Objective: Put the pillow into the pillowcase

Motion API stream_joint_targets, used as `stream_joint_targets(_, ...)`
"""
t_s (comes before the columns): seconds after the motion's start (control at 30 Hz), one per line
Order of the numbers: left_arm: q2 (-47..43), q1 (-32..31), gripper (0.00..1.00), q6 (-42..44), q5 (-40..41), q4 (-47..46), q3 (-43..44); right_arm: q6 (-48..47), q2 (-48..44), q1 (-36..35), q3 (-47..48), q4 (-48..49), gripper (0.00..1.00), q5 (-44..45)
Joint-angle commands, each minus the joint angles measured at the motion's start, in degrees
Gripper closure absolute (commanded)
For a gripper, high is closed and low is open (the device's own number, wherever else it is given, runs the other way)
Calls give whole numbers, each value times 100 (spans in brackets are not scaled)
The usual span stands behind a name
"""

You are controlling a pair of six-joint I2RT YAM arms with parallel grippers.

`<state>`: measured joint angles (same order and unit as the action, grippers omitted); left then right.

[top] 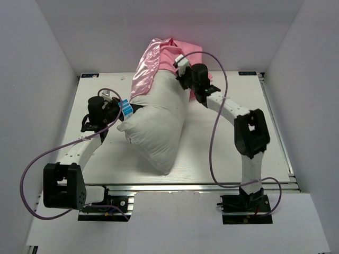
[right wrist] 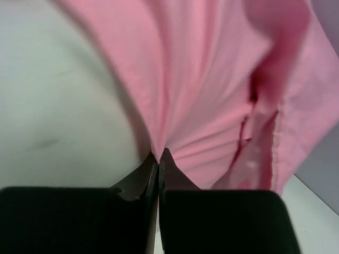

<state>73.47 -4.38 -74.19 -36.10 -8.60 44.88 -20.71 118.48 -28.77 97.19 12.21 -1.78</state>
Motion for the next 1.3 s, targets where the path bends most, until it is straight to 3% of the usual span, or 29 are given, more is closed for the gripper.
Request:
stream_joint_targets(0.0,9,-10,100,212,-134,-142,302,-65,-1813,-452,-942,109,100,-1578)
stream_joint_targets(0.1,53,-10,100,247,-213,-221,328,-12,-2834,-1102,-1665,-139,100,-1957)
stream_joint_targets(0.27,-34,-10,100,265,-240,-309,275,541,-3322,-1763,-1686,-447,100,-2002)
stream_joint_targets(0.4,-175,-10,100,230,-275,-397,214,937,-3191,-1781,-1291,-825,100,-1993)
stream_joint_targets(0.47,-228,-10,100,212,-284,-449,223,920,-3077,-1746,-1272,-825,100,-1565)
stream_joint_targets(0.67,-342,-10,100,-51,-258,-748,407,973,-2190,-1122,-1176,-1658,100,-1001)
stream_joint_targets(0.77,-299,-10,100,-60,-266,-775,477,771,-2232,-1007,-1325,-1870,100,-955)
stream_joint_targets(0.8,-272,-10,100,-60,-266,-792,451,683,-2276,-1007,-1412,-1906,94,-938)
stream_joint_targets(0.83,-255,-10,100,-69,-266,-810,416,621,-2337,-1007,-1457,-1932,81,-929)
stream_joint_targets(0.87,-228,-10,100,-104,-258,-845,303,508,-2494,-999,-1492,-1950,66,-860)
stream_joint_targets(0.9,-219,-10,100,-130,-258,-958,250,463,-2583,-999,-1579,-1959,45,-781)
stream_joint_targets(0.97,-228,-10,100,-253,-240,-1056,135,375,-2917,-990,-1694,-1924,29,-429)
stream_joint_targets(1.07,-184,-10,100,-280,-214,-1126,161,51,-3364,-998,-2150,-1696,15,124)
stream_joint_targets(1.27,-79,-10,100,-297,-231,-1188,258,-258,-3884,-876,-3020,-1704,12,450)
